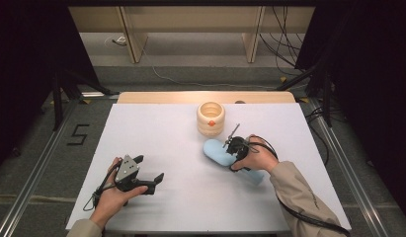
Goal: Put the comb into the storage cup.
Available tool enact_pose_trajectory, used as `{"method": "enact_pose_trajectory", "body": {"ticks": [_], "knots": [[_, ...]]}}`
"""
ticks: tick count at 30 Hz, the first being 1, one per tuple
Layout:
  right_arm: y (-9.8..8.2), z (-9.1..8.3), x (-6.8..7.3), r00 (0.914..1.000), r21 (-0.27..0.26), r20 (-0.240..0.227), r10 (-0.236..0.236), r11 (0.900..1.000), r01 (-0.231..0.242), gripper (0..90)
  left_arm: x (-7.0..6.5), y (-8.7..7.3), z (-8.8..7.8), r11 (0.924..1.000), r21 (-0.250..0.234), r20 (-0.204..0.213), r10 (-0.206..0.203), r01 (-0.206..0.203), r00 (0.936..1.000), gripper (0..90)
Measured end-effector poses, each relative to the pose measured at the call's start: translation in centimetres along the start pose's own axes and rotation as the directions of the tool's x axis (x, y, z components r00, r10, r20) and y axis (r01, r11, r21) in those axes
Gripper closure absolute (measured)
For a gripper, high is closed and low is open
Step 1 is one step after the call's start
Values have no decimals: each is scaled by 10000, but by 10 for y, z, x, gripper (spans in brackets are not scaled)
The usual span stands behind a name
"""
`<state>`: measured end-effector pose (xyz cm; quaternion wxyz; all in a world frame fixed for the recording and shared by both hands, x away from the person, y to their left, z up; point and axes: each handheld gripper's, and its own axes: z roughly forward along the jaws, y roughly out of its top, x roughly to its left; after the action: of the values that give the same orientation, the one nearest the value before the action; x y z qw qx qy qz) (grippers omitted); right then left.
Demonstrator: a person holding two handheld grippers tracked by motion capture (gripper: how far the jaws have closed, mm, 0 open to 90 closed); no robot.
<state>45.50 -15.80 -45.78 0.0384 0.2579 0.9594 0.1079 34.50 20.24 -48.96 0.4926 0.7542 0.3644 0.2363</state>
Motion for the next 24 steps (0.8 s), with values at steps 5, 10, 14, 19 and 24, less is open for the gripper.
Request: {"method": "enact_pose_trajectory", "body": {"ticks": [5,10,14,19,24], "knots": [[1,-1,2,9999,152,101,123,9998,-125,593,0,0,0,10000,-9,6,21,-21,10000,19],[2,-2,4,9997,331,121,206,9992,-210,657,0,0,0,10000,-8,4,0,0,10000,20],[2,-2,6,9988,380,161,471,9981,-476,676,0,0,0,10000,15,14,34,-34,10000,20],[1,-2,7,9980,430,188,611,9972,-619,695,0,0,0,10000,-1,24,30,-30,10000,21],[0,-2,8,9982,380,171,574,9976,-581,701,-1,0,0,10000,12,32,42,-42,10000,21]]}}
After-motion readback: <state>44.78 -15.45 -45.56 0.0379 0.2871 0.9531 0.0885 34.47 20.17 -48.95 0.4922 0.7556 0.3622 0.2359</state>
